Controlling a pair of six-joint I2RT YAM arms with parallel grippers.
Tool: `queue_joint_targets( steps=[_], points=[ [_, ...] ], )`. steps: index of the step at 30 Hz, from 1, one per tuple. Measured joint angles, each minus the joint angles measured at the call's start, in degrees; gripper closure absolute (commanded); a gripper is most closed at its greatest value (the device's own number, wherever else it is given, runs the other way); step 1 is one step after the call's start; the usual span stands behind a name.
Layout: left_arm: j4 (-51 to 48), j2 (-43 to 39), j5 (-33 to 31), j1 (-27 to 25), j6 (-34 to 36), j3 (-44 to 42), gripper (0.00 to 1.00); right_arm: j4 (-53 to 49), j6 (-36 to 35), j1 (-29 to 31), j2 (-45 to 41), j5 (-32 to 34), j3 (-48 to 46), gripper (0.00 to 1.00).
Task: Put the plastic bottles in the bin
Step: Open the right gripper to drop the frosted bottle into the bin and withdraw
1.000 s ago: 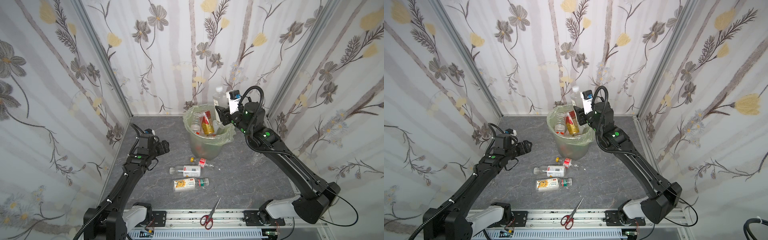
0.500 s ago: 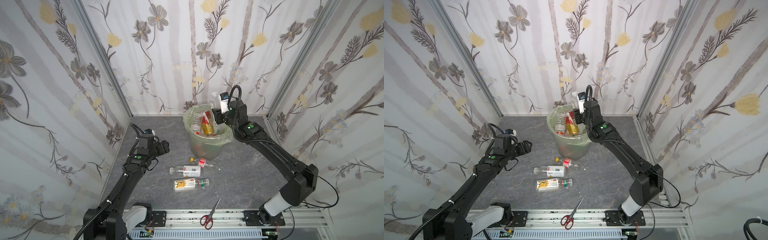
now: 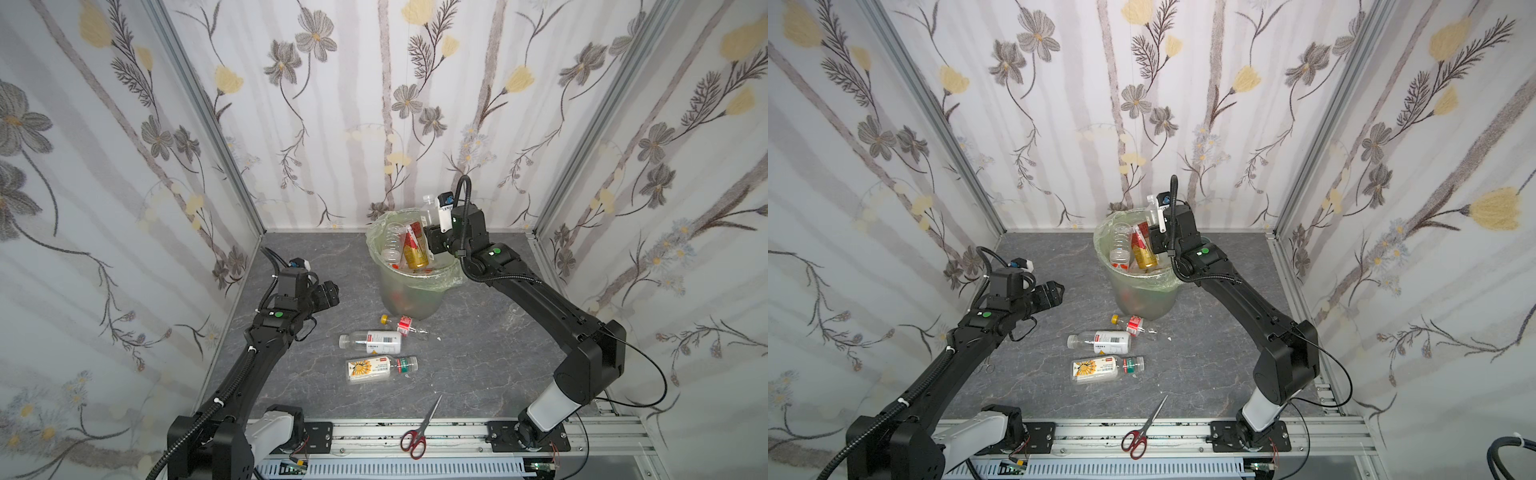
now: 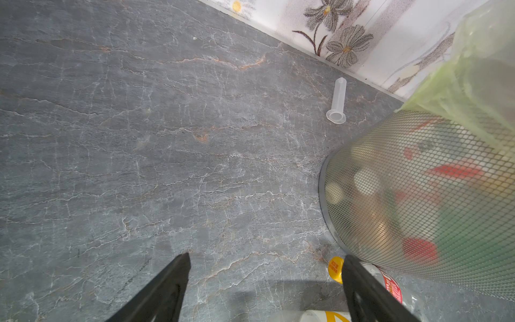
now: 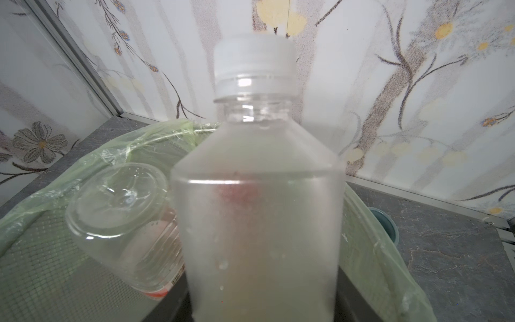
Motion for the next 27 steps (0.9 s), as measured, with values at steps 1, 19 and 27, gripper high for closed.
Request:
queue_joint_targets(
  steps=[1,19,27],
  points=[
    [0.0,0.0,0.0,0.0,0.0,0.0,0.13,-0.52,0.26,0.0,0.02,0.02,-0.04,0.4],
    [0.22,1.2,1.86,-0.02,0.09,0.0,0.12,-5.55,2.51,-0.04,-10.32,1.09,-1.77,0.26],
    [0.13,1.51,2.97,-2.69,0.26,-0.37,0.12,-2.01,1.31,-0.09,-22.88,3.1,-10.27,0.2]
  ],
)
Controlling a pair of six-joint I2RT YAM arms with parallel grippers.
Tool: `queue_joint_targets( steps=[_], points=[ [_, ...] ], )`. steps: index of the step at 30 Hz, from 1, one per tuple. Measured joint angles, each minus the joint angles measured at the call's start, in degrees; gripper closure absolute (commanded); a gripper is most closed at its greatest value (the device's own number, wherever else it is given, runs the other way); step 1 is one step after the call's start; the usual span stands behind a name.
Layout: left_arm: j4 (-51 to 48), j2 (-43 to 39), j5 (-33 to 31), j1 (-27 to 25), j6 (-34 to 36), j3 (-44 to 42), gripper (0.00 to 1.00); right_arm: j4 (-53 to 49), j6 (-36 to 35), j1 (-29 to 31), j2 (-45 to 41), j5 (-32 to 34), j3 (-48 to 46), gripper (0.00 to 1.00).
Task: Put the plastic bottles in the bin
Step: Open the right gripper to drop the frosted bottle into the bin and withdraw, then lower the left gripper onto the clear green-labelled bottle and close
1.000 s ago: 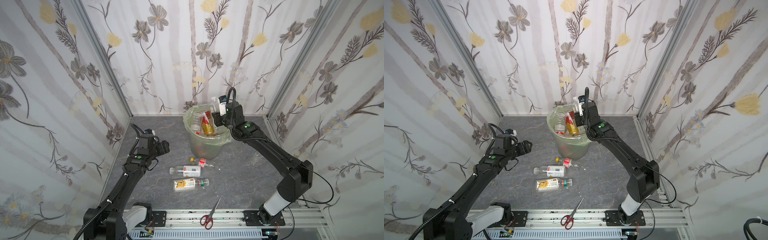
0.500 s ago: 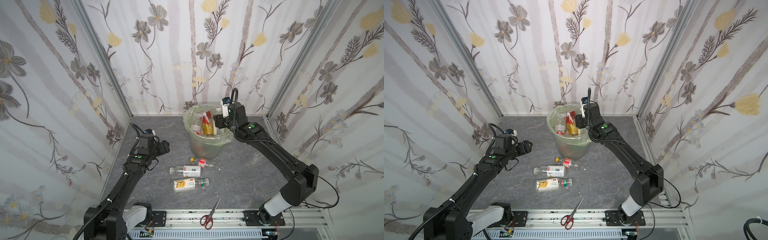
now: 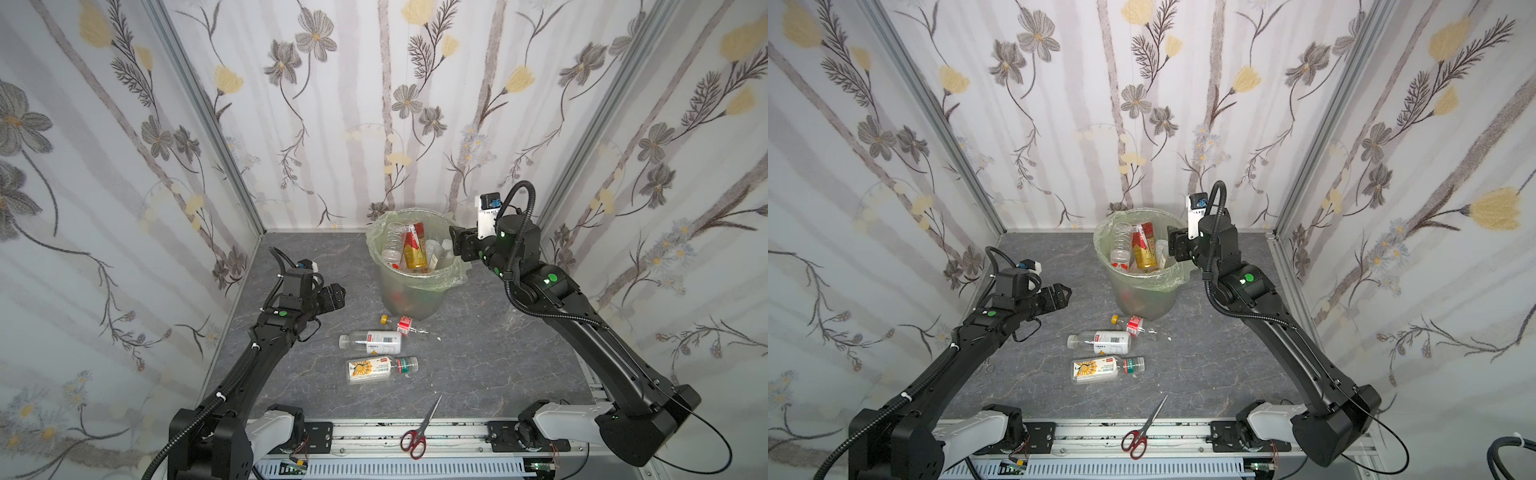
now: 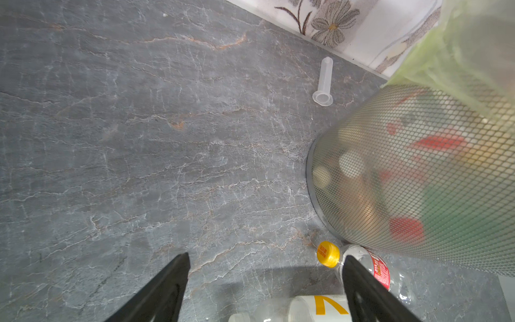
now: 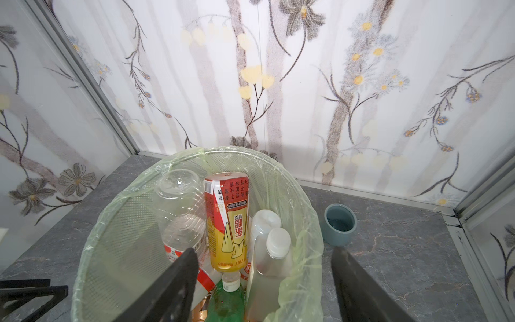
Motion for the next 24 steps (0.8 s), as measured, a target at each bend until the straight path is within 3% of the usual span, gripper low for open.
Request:
queue_joint_targets(
  steps=[14,24],
  points=[
    [-8.92,-1.53,-3.63,-14.12,-5.4,-0.52,0.14,4.07,-0.9,-5.86,-12.96,-2.36,-17.97,0.18],
    [-13.16,0.52,-0.13,-31.71,-5.97,1.46,0.12,6.64,-0.24,-9.01,-13.92,-6.69,-22.53,0.18]
  ],
)
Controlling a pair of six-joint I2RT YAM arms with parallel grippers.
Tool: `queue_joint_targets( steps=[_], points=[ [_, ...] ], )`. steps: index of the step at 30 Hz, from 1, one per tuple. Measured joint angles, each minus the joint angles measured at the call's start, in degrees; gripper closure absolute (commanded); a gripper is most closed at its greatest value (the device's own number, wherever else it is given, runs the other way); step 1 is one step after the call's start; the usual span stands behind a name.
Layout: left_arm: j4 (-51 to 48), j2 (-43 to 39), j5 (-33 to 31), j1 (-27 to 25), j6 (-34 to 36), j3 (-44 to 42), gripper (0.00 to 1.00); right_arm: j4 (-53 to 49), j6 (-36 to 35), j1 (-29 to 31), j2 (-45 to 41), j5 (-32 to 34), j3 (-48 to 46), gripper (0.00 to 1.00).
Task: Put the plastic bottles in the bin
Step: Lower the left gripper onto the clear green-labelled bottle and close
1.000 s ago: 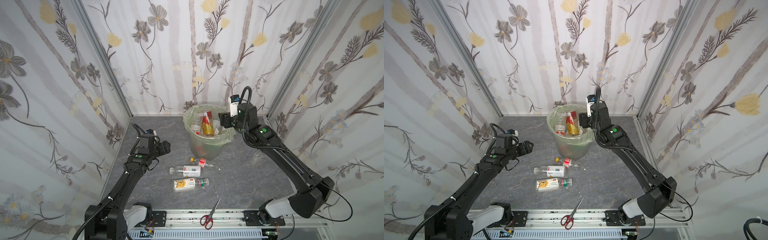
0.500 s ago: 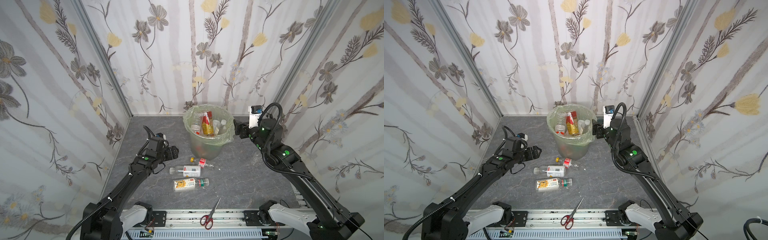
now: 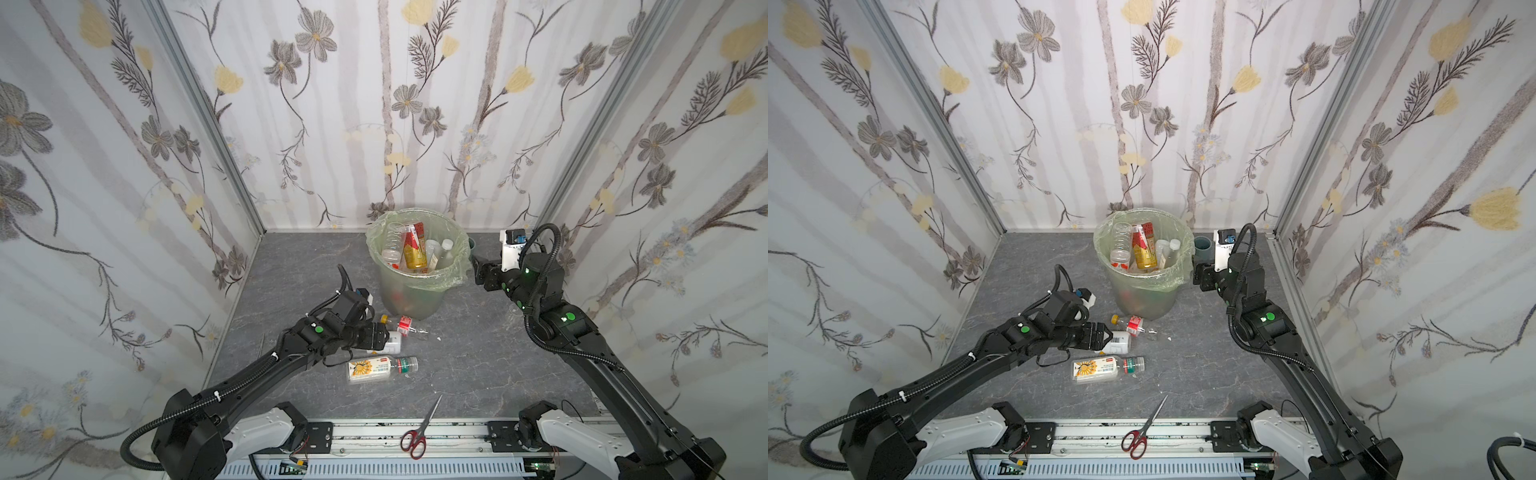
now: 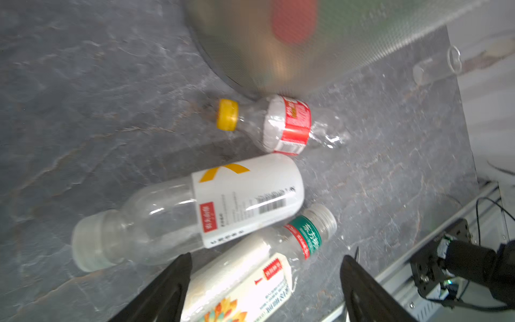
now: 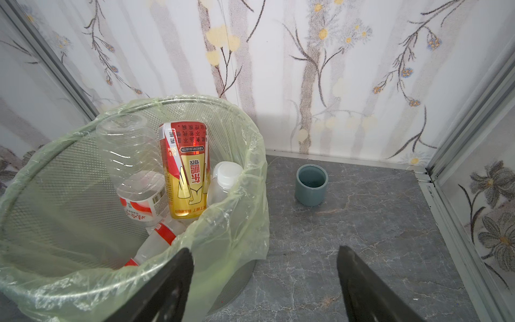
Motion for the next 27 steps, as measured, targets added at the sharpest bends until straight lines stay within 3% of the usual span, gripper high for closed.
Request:
queue_joint_targets(
  steps=[5,10,19,21,27],
  points=[
    [-2.03,1.92,-1.29,-8.26,1.2,1.84,0.12,0.83,-0.02,-1.64,-1.11,-0.9,-2.23,0.17],
    [-5.29,6.78,-7.61,-12.66,4.2,6.58,0.12,1.05,0.37,-3.08,-3.1,-2.03,-4.83,0.17],
    [-10.08,18.6,-13.64,-14.47,22.47,16.22,0.11,1.97,0.37,-5.84,-6.64,-3.87,-8.37,0.17],
    [-11.91,18.49,-13.94,-14.86,25.99,15.67,0.07,2.32,0.37,-6.58,-7.82,-3.89,-9.35,0.16],
    [-13.9,9.73,-13.33,-17.99,31.5,12.0,0.06,2.32,0.85,-8.41,-9.01,-4.7,-11.06,0.16]
  ],
)
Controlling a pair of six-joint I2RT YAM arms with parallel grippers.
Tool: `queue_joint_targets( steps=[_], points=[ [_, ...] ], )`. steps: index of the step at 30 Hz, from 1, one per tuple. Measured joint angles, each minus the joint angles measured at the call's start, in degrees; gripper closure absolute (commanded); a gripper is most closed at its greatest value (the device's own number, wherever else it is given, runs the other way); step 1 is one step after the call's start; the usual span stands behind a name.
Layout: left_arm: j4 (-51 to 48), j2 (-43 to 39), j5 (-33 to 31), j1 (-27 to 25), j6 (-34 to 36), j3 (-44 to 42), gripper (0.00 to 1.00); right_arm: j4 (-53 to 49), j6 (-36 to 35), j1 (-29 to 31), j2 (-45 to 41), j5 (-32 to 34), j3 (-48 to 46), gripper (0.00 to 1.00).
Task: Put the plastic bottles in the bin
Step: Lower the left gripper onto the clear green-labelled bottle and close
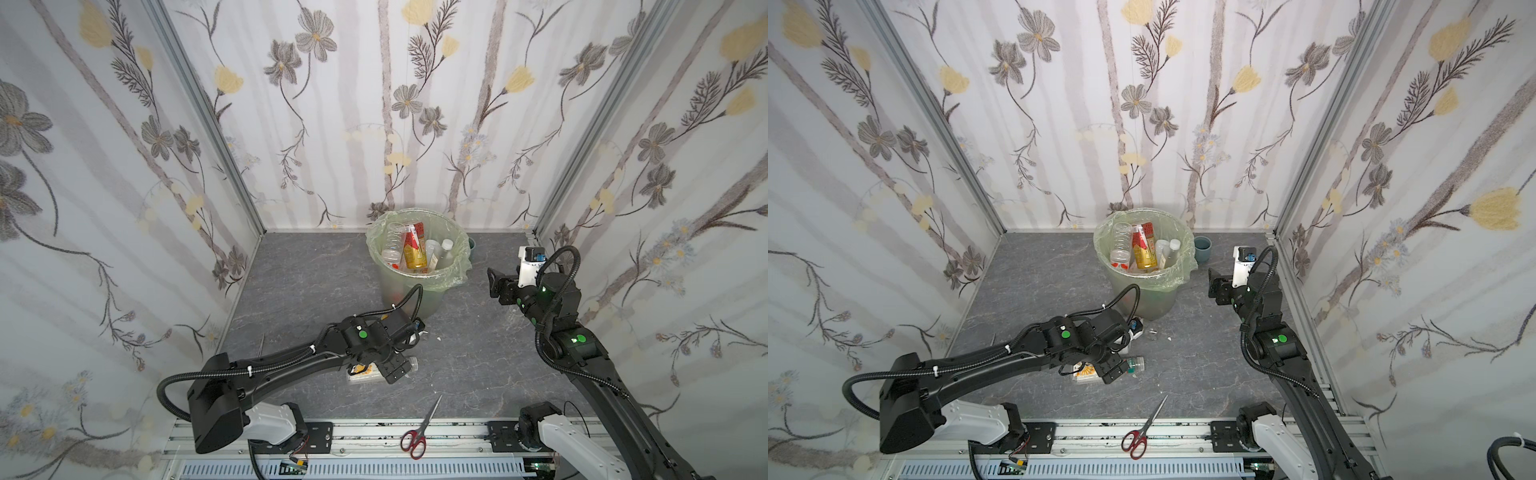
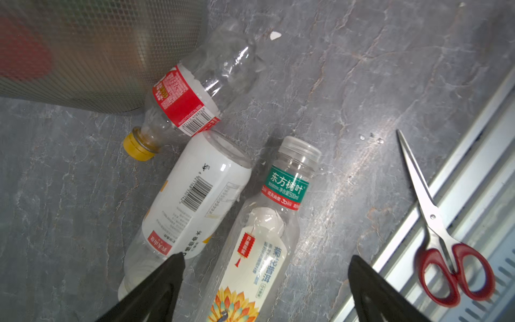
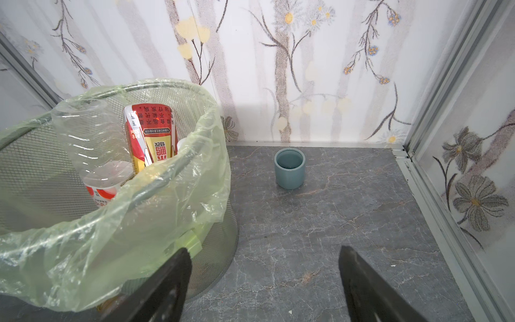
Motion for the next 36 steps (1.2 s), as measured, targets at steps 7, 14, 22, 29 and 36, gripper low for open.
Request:
queue_joint_targets(
  steps=[7,14,22,29,36],
  points=[
    [-0.72,0.98,1.73,-1.01,3.48,-1.88,0.1,0.35,1.01,-0.33,1.03,-1.51,0.0,0.15],
    [-0.7,3.3,1.6,-1.42,8.72,-5.29,0.11,0.42,1.42,-0.52,0.46,-1.51,-0.44,0.15],
    [-0.57,3.08,-0.07,-1.62,11.04,-9.57,0.1,0.42,2.08,-0.63,1.07,-1.95,-0.61,0.14],
    [1.4,5.68,-3.85,-1.57,11.78,-11.21,0.11,0.57,2.47,-0.63,0.92,-2.27,-0.72,0.14],
    [2.34,6.8,-3.54,-1.51,11.54,-11.39,0.15,0.68,2.47,-0.76,0.59,-3.06,-0.76,0.14]
  ],
)
